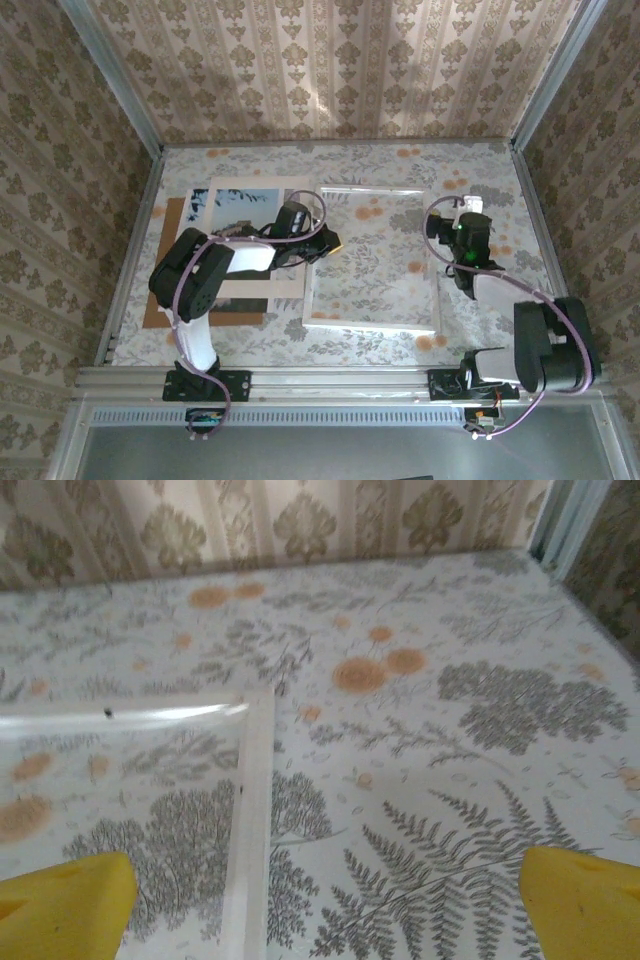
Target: Put the photo into the frame
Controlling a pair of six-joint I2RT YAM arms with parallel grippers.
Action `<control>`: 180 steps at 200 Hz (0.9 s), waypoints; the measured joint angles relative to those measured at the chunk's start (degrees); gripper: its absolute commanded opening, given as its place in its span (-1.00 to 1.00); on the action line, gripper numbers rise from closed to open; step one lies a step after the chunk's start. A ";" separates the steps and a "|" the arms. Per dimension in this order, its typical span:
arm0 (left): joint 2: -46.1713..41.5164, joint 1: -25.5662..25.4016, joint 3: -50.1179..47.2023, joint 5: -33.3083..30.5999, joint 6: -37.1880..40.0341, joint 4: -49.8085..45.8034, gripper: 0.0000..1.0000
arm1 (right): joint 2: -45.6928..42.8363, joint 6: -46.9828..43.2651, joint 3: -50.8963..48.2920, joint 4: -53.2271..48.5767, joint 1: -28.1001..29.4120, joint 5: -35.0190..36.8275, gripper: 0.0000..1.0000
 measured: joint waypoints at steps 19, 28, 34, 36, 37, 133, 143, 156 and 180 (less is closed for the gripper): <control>0.00 -0.39 0.17 -0.04 -1.90 1.66 -1.00 | -2.95 1.60 0.33 -1.33 -0.66 0.00 0.99; 0.09 -0.52 0.57 -0.02 -2.60 1.97 -1.00 | -3.41 2.01 0.81 -1.90 -0.68 -0.02 0.98; 0.11 -0.68 0.85 -0.04 -2.89 2.05 -1.00 | -3.43 2.27 1.20 -2.34 -0.68 -0.07 0.99; 0.17 -0.74 1.01 -0.07 -2.93 2.05 -1.00 | -3.41 2.43 1.33 -2.45 -0.68 -0.07 0.98; 0.17 -0.76 1.05 -0.07 -2.95 2.05 -1.00 | -3.41 2.45 1.38 -2.51 -0.68 -0.09 0.98; 2.62 -1.09 3.98 -1.01 -2.40 -0.26 -1.00 | -1.49 3.72 1.90 -4.31 -0.39 -1.60 0.98; 2.62 -1.09 4.24 -0.96 -1.49 -0.46 -1.00 | -1.49 3.72 1.90 -4.37 -0.39 -1.77 0.98; 2.58 -1.11 4.46 -0.87 -0.11 -0.61 -1.00 | -1.49 3.72 1.90 -4.50 -0.39 -1.77 0.98; 1.64 -1.18 4.74 -0.83 3.19 -2.14 -1.00 | -1.49 3.72 1.90 -5.09 -0.39 -1.77 0.98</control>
